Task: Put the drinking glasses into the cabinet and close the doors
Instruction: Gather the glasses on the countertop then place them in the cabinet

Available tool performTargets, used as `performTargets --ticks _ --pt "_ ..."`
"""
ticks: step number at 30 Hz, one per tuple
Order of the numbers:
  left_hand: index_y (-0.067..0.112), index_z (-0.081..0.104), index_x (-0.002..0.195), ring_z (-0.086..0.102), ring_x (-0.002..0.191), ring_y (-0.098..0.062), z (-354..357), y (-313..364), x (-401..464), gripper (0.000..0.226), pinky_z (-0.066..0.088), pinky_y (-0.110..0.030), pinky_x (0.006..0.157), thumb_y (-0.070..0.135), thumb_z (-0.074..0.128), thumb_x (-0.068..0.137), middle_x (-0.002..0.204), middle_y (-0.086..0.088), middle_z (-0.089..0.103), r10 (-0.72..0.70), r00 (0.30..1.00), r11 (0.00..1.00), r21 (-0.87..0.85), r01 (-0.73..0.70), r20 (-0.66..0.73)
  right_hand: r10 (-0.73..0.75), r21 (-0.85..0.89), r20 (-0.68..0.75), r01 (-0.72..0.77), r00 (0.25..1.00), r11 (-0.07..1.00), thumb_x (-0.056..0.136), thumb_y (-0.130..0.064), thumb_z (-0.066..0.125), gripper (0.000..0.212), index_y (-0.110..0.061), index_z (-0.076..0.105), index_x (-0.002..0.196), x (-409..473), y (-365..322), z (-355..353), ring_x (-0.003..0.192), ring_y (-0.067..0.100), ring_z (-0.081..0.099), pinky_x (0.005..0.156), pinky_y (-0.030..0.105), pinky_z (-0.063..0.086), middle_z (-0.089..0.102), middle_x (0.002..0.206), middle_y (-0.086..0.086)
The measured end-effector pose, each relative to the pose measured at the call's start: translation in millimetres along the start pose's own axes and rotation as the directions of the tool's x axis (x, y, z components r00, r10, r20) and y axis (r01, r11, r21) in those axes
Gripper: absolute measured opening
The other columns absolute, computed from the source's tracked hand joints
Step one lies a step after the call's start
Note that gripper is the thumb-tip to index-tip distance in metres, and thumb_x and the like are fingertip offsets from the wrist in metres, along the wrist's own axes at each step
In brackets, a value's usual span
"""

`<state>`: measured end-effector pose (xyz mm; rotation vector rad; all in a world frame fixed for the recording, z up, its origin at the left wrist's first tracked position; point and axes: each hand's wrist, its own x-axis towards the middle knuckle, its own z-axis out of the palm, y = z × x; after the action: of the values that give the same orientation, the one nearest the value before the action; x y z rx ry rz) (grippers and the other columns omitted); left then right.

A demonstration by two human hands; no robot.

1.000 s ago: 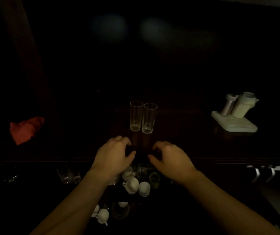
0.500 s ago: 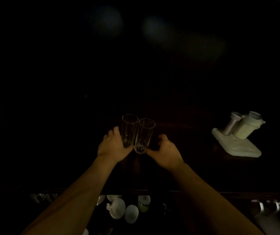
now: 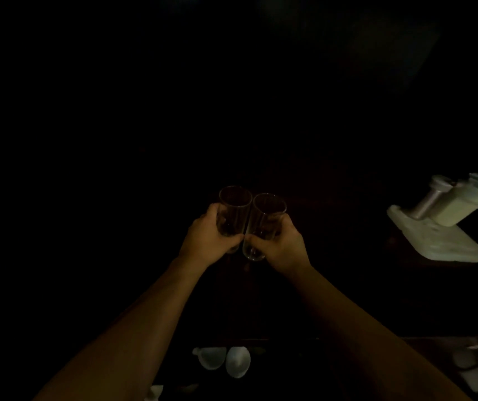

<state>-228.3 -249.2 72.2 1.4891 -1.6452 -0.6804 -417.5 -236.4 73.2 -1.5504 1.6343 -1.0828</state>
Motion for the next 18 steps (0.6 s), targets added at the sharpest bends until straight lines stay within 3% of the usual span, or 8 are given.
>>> performTargets --ticks 6,8,11,15,18 --pt "0.038 0.049 0.113 0.049 0.078 0.020 -10.4 3.8 -26.4 0.064 0.036 0.000 0.060 0.046 0.087 0.064 0.089 0.030 0.054 0.043 0.999 0.997 0.058 -0.043 -0.001 -0.028 -0.030 -0.042 0.026 0.999 0.999 0.069 -0.036 0.090 0.059 -0.043 0.051 0.113 -23.5 -2.3 -3.6 0.085 -0.018 0.065 0.063 0.005 0.049 0.070 0.093 -0.028" --pt "0.042 0.047 0.109 0.053 0.080 0.019 -16.7 6.4 -41.6 0.062 0.038 -0.002 0.064 0.046 0.087 0.063 0.091 0.028 0.058 0.041 0.999 0.998 0.046 -0.041 -0.007 -0.041 -0.021 -0.043 0.040 0.998 0.999 0.069 -0.036 0.090 0.059 -0.043 0.051 0.113 -39.0 -2.3 -6.6 0.087 -0.021 0.063 0.060 0.004 0.050 0.070 0.093 -0.032" --pt "0.044 0.047 0.109 0.058 0.086 0.013 -30.9 12.1 -70.0 0.061 0.044 -0.008 0.069 0.049 0.086 0.062 0.094 0.025 0.063 0.048 0.998 0.998 0.036 -0.047 -0.038 -0.068 -0.004 -0.029 0.068 0.997 0.998 0.069 -0.036 0.091 0.061 -0.038 0.054 0.117 -67.6 -5.8 -9.6 0.088 -0.016 0.065 0.072 0.013 0.054 0.070 0.097 -0.023" --pt "0.043 0.047 0.112 0.059 0.087 0.010 -54.4 19.2 -119.4 0.064 0.044 -0.011 0.071 0.056 0.083 0.061 0.095 0.026 0.062 0.057 0.995 0.997 0.065 -0.051 -0.083 -0.151 0.007 0.009 0.151 0.988 0.988 0.069 -0.036 0.091 0.064 -0.034 0.056 0.122 -115.0 -18.2 -8.2 0.092 -0.019 0.063 0.066 0.002 0.049 0.070 0.099 -0.022" --pt "0.047 0.046 0.110 0.059 0.085 0.016 -75.9 20.0 -165.5 0.064 0.043 -0.005 0.064 0.059 0.082 0.059 0.093 0.027 0.062 0.046 0.993 0.996 0.078 -0.038 -0.109 -0.209 0.040 0.042 0.208 0.977 0.977 0.068 -0.037 0.091 0.061 -0.034 0.055 0.118 -153.7 -29.8 -0.7 0.090 -0.018 0.063 0.064 -0.001 0.046 0.069 0.095 -0.030"
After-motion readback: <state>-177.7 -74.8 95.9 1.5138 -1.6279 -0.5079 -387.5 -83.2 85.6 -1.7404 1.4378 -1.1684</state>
